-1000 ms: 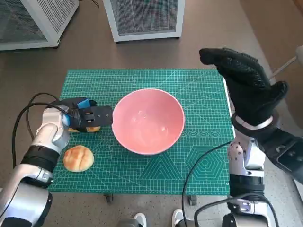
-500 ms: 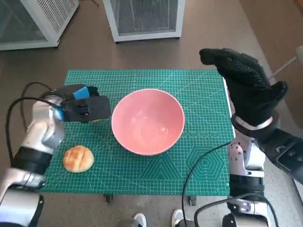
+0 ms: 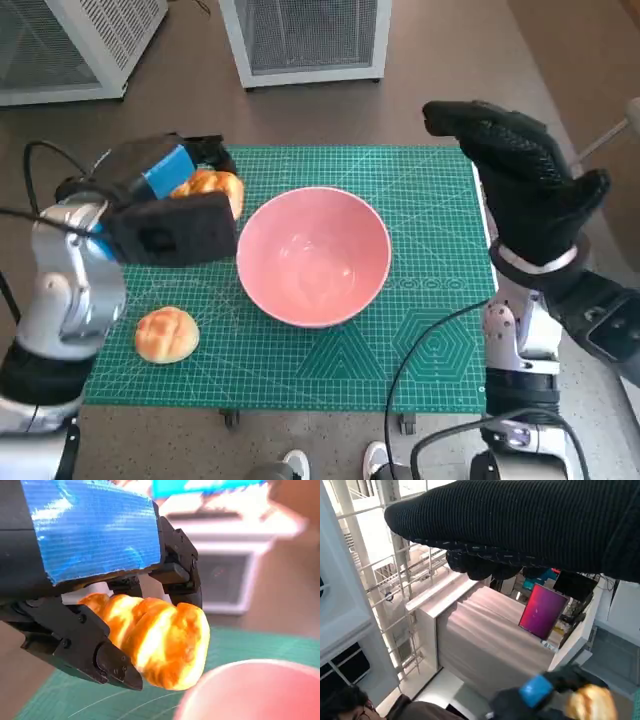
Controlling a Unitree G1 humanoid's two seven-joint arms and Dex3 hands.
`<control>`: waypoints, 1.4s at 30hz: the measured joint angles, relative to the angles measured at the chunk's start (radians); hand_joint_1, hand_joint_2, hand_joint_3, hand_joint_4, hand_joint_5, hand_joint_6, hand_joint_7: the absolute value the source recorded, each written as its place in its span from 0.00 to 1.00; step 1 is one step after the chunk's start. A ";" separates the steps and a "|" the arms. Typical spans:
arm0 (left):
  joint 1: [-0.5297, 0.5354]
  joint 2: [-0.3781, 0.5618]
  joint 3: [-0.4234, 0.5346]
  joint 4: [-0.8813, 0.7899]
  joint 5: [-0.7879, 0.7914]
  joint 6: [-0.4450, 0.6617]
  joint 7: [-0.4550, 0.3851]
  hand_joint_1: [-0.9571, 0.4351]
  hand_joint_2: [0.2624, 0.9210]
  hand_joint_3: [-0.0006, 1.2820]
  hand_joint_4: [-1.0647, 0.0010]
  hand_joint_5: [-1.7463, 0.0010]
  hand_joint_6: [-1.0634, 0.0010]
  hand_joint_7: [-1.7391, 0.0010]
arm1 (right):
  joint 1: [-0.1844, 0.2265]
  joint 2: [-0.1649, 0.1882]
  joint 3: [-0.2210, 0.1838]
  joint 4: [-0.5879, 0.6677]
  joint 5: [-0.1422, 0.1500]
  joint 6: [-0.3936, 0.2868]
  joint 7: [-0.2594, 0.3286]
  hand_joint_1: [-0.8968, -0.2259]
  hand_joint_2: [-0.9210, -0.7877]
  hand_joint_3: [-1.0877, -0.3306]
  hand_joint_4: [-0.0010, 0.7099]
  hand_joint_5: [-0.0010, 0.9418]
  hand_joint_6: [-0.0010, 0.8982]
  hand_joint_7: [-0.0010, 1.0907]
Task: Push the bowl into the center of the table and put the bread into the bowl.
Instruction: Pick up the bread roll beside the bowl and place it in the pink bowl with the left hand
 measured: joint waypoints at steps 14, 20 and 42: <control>0.041 -0.064 -0.016 -0.162 -0.028 -0.104 0.004 0.69 0.95 0.04 0.26 0.38 0.34 0.39 | 0.002 -0.004 -0.005 0.000 0.003 0.005 0.001 0.43 0.00 0.48 0.37 0.00 0.30 0.05; 0.041 -0.090 -0.040 -0.169 -0.053 -0.164 -0.013 0.69 0.95 0.04 0.26 0.37 0.34 0.40 | 0.002 -0.004 -0.007 0.000 0.003 0.005 0.001 0.42 0.00 0.48 0.37 0.00 0.30 0.05; 0.010 -0.194 -0.127 0.013 -0.048 -0.193 -0.042 0.69 0.99 0.03 0.30 0.34 0.38 0.37 | 0.019 -0.012 -0.015 -0.014 0.002 0.011 0.000 0.40 0.00 0.47 0.37 0.00 0.31 0.04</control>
